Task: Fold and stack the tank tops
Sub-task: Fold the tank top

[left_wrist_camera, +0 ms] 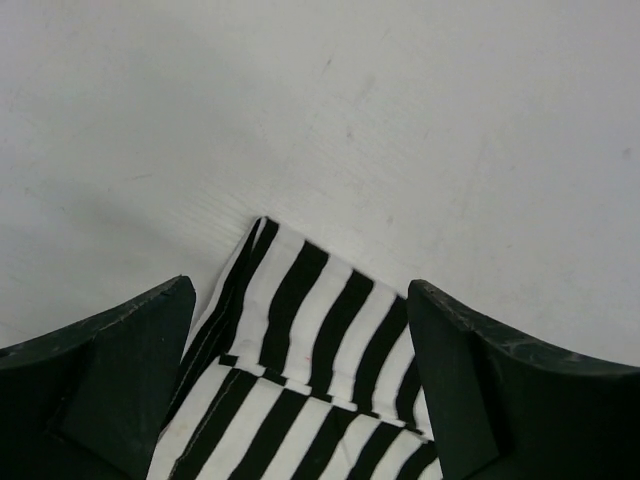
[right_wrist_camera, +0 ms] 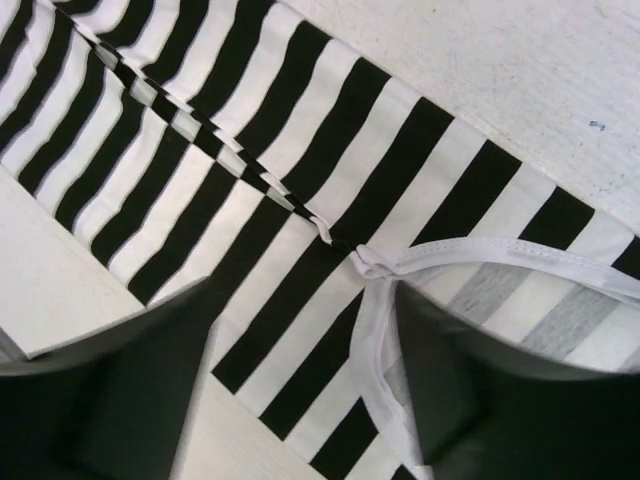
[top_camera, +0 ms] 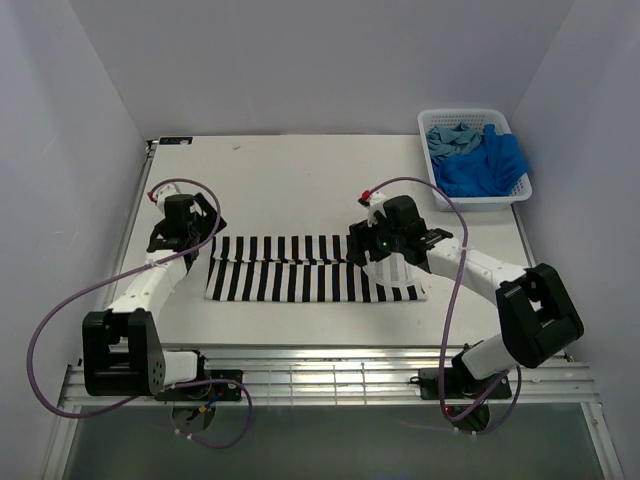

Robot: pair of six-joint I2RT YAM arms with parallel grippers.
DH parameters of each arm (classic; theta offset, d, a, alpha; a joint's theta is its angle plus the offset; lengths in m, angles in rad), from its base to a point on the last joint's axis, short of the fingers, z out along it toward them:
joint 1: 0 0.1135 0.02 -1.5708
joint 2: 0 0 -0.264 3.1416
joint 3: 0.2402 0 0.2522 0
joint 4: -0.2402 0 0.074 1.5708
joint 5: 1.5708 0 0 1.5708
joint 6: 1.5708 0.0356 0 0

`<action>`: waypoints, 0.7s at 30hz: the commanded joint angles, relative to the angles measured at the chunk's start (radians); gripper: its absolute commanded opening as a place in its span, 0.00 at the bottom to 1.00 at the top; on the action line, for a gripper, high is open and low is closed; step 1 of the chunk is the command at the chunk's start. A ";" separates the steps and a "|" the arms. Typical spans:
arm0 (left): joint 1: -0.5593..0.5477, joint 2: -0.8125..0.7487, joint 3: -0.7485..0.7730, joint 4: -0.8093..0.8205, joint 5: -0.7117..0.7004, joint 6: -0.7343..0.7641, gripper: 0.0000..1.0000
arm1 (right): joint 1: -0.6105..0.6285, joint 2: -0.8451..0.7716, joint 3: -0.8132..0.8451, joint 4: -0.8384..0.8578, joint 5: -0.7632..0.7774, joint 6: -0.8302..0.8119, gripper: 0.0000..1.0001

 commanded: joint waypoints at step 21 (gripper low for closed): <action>-0.078 0.230 0.045 -0.053 0.279 -0.161 0.98 | -0.168 0.308 0.351 -0.196 0.135 0.110 0.90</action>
